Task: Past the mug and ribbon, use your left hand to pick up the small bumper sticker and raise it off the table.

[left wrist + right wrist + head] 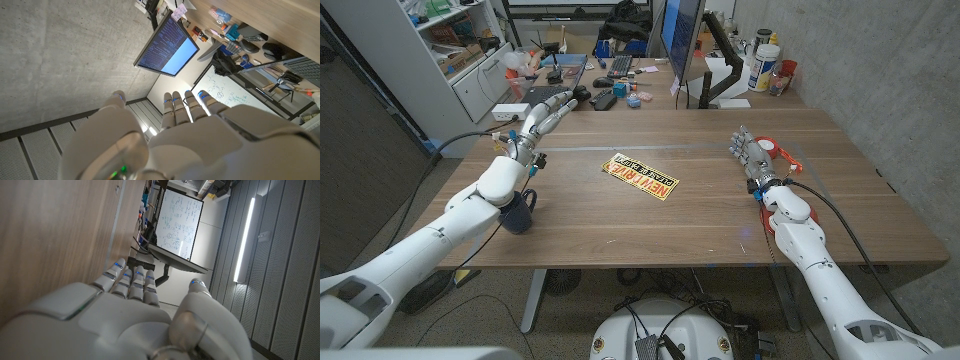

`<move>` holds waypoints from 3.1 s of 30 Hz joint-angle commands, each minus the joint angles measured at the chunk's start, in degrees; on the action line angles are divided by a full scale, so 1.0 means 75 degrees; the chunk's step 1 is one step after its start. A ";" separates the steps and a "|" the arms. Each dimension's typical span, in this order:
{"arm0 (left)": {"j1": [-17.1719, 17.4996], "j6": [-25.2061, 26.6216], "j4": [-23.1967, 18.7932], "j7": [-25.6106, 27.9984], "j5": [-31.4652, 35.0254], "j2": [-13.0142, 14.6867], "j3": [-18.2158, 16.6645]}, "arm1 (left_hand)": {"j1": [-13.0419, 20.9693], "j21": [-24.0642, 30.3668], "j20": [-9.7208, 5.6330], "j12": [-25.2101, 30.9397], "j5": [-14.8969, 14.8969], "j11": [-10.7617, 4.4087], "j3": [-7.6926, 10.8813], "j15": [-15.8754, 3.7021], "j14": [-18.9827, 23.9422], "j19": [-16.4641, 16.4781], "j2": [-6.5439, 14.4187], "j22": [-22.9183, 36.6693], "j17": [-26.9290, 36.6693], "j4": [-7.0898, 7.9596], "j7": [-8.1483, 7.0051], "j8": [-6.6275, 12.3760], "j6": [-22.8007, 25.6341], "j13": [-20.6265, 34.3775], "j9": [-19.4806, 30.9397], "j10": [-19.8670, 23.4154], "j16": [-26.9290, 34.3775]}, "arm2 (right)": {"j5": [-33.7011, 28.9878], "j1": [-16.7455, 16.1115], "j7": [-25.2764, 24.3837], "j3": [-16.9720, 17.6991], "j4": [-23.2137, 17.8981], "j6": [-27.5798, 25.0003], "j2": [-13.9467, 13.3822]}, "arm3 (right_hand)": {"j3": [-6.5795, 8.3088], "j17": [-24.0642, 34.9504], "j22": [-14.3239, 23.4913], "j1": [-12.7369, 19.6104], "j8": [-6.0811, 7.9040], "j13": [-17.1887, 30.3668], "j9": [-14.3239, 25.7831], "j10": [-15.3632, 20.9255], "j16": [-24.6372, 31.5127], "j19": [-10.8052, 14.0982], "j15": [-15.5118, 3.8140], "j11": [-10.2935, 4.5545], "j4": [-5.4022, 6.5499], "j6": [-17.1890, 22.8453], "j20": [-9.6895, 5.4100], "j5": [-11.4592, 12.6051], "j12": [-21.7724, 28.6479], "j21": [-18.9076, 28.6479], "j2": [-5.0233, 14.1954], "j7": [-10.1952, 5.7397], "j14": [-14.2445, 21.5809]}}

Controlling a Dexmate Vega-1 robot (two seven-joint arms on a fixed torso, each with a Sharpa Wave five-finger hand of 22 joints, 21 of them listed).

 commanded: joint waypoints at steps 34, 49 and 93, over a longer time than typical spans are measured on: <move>-0.0878 0.0262 -0.0131 0.1321 0.3617 0.0308 0.0731 | 0.0927 0.0060 -0.0150 0.0036 0.0139 -0.0411 0.0241 -0.0341 0.0478 0.0277 0.0184 0.0028 0.0005 -0.0495 -0.0377 0.0082 0.0521 0.0022 0.0051 0.0495 0.0052 | -0.0056 -0.0003 -0.0045 0.0007 -0.0066 -0.0042 0.0026 | -0.0010 0.0042 0.0029 -0.0004 0.0030 0.0039 0.0030 0.0076 0.0044 0.0026 -0.0003 -0.0028 -0.0071 0.0059 0.0048 0.0066 0.0023 0.0045 0.0063 0.0026 0.0078; -0.1114 0.0248 -0.0302 0.1311 0.4454 0.0522 0.0976 | 0.1093 0.0046 -0.0121 -0.0002 0.0159 -0.0505 0.0255 -0.0414 0.0468 0.0287 0.0146 0.0028 0.0003 -0.0606 -0.0462 0.0058 0.0536 0.0023 0.0051 0.0512 0.0015 | -0.0027 0.0071 0.0039 0.0027 0.0030 -0.0023 0.0004 | -0.0015 0.0042 0.0029 -0.0009 0.0030 0.0039 0.0030 0.0080 0.0042 0.0026 0.0008 -0.0037 -0.0081 0.0063 0.0052 0.0068 0.0023 0.0045 0.0067 0.0022 0.0075; -0.1798 0.0141 -0.0168 0.1657 0.6316 0.0582 0.1695 | 0.1552 0.0094 -0.0168 -0.0019 0.0249 -0.0835 0.0147 -0.0823 0.0855 0.0647 -0.0178 0.0027 0.0014 -0.0949 -0.0912 0.0096 0.0895 0.0031 0.0057 0.0916 0.0050 | 0.0015 0.0010 0.0028 0.0082 -0.0014 -0.0020 -0.0017 | -0.0034 0.0043 0.0029 -0.0029 0.0028 0.0039 0.0031 0.0092 0.0044 0.0021 0.0004 -0.0039 -0.0109 0.0059 0.0062 0.0073 0.0023 0.0045 0.0077 0.0022 0.0080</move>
